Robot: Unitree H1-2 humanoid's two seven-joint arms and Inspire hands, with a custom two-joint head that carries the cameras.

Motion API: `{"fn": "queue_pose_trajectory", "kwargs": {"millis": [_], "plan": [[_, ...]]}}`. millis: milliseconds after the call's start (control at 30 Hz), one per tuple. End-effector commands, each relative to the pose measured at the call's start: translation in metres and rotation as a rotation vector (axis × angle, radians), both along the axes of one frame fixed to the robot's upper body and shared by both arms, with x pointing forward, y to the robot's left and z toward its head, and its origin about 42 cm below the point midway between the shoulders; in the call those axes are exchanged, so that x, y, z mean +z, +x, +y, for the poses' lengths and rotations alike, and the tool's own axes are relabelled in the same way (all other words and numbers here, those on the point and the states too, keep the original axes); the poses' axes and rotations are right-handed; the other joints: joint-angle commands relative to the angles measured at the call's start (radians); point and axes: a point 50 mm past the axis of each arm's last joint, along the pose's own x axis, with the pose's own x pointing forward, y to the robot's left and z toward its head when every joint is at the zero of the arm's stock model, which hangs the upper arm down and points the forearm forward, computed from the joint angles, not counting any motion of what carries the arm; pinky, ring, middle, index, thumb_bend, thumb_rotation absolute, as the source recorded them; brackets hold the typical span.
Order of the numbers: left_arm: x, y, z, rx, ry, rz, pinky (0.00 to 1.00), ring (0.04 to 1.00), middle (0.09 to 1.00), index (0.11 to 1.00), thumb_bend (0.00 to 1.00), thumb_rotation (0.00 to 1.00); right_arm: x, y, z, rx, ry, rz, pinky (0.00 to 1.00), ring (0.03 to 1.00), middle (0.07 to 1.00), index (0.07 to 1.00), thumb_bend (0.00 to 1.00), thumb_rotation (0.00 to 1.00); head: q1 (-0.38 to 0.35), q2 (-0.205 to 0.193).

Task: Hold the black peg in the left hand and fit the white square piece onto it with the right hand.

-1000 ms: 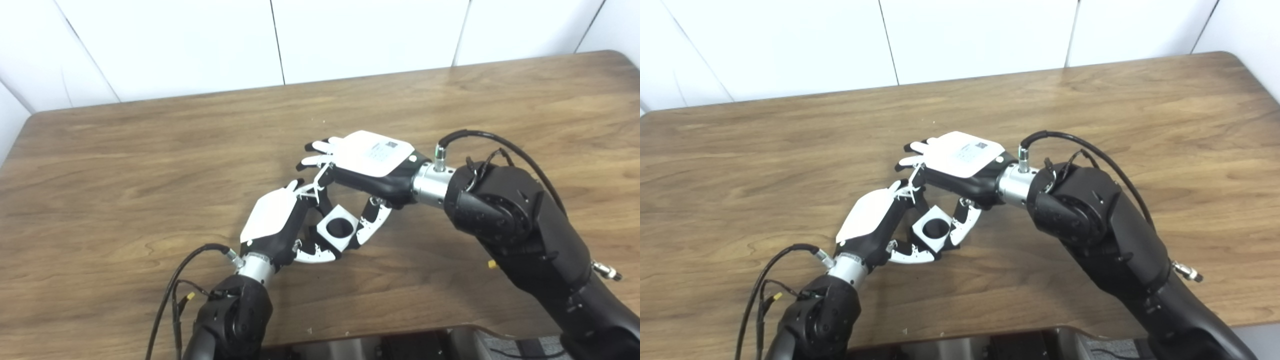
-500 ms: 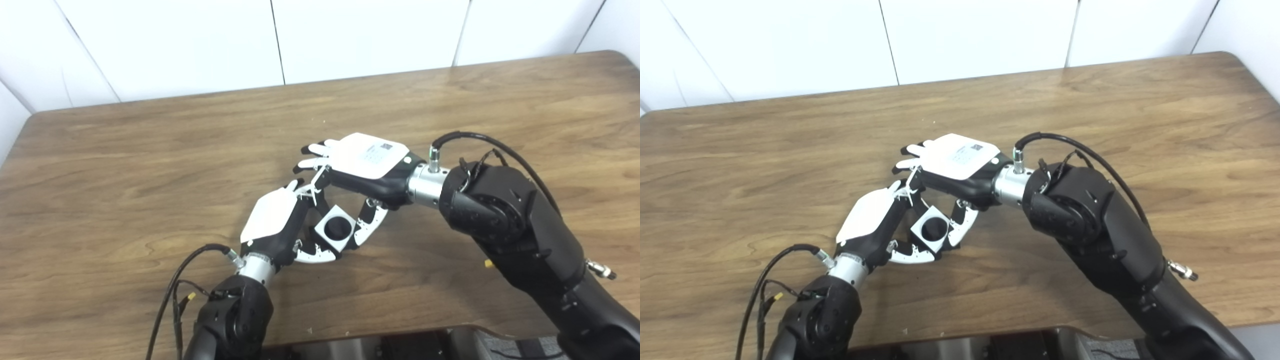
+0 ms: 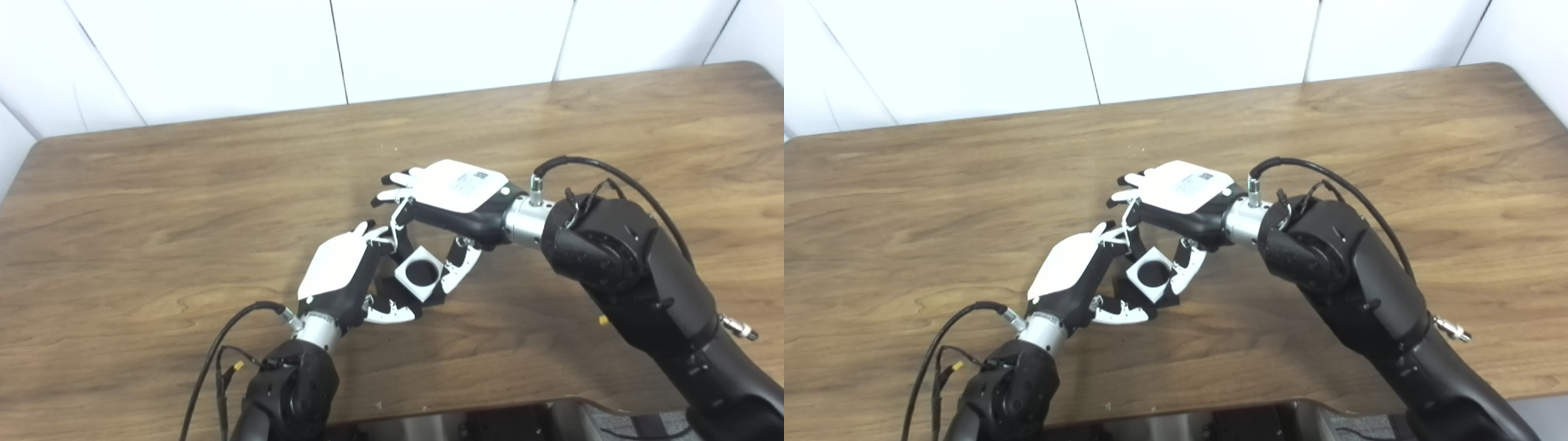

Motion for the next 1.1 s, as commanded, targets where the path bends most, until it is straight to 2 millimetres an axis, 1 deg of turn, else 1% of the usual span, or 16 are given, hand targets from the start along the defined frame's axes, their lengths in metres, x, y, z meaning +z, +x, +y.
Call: {"fn": "queue_pose_trajectory", "kwargs": {"millis": [0, 300, 367, 400, 433, 500, 633, 800, 933, 1067], "plan": [[0.0073, 0.0018, -0.0022, -0.003, -0.003, -0.048, 0.98, 0.991, 0.905, 0.492, 0.50, 0.09, 0.0149, 0.0061, -0.0040, -0.011, 0.022, -0.081, 1.00, 1.000, 0.921, 0.492, 0.52, 0.14, -0.001, 0.001], [0.0072, 0.0021, -0.0015, 0.000, -0.001, -0.055, 0.97, 0.988, 0.902, 0.491, 0.50, 0.09, 0.0056, 0.0037, -0.0048, -0.012, 0.008, -0.057, 0.99, 1.000, 0.919, 0.494, 0.52, 0.15, 0.000, 0.002], [0.0073, 0.0023, -0.0017, -0.001, 0.001, -0.055, 0.97, 0.988, 0.902, 0.491, 0.50, 0.09, 0.0063, 0.0032, -0.0045, -0.015, 0.005, -0.050, 0.99, 1.000, 0.921, 0.591, 0.76, 0.22, 0.000, 0.002], [0.0075, 0.0024, -0.0018, -0.003, 0.003, -0.055, 0.97, 0.988, 0.902, 0.491, 0.50, 0.09, 0.0068, 0.0029, -0.0046, -0.017, 0.005, -0.047, 0.99, 1.000, 0.923, 0.618, 0.83, 0.25, -0.001, 0.003], [0.0076, 0.0024, -0.0018, -0.004, 0.003, -0.054, 0.97, 0.989, 0.903, 0.492, 0.50, 0.09, 0.0072, 0.0028, -0.0047, -0.018, 0.004, -0.044, 0.99, 1.000, 0.925, 0.638, 0.87, 0.27, -0.001, 0.003], [0.0075, 0.0025, -0.0019, -0.002, 0.001, -0.052, 0.97, 0.990, 0.903, 0.492, 0.50, 0.09, 0.0080, 0.0030, -0.0053, -0.019, 0.004, -0.045, 0.99, 1.000, 0.926, 0.659, 0.91, 0.31, 0.000, 0.004], [0.0064, 0.0031, -0.0022, 0.000, 0.002, -0.055, 0.97, 0.986, 0.900, 0.491, 0.50, 0.09, 0.0093, 0.0029, -0.0062, -0.023, 0.002, -0.044, 1.00, 1.000, 0.929, 0.679, 0.95, 0.36, 0.001, 0.002], [0.0068, 0.0037, -0.0022, -0.005, 0.009, -0.051, 0.97, 0.987, 0.901, 0.491, 0.50, 0.09, 0.0107, 0.0036, -0.0070, -0.025, 0.005, -0.038, 1.00, 1.000, 0.939, 0.691, 0.99, 0.37, 0.001, 0.002], [0.0064, 0.0046, -0.0020, -0.005, 0.004, -0.045, 0.98, 0.993, 0.906, 0.492, 0.50, 0.09, 0.0128, 0.0044, -0.0069, -0.028, 0.004, -0.038, 1.00, 1.000, 0.943, 0.694, 1.00, 0.38, 0.000, 0.000], [0.0060, 0.0054, -0.0019, -0.006, 0.002, -0.046, 0.98, 0.992, 0.906, 0.492, 0.50, 0.09, 0.0153, 0.0055, -0.0084, -0.031, 0.015, -0.037, 1.00, 1.000, 0.944, 0.692, 0.99, 0.36, 0.000, 0.001]]}}
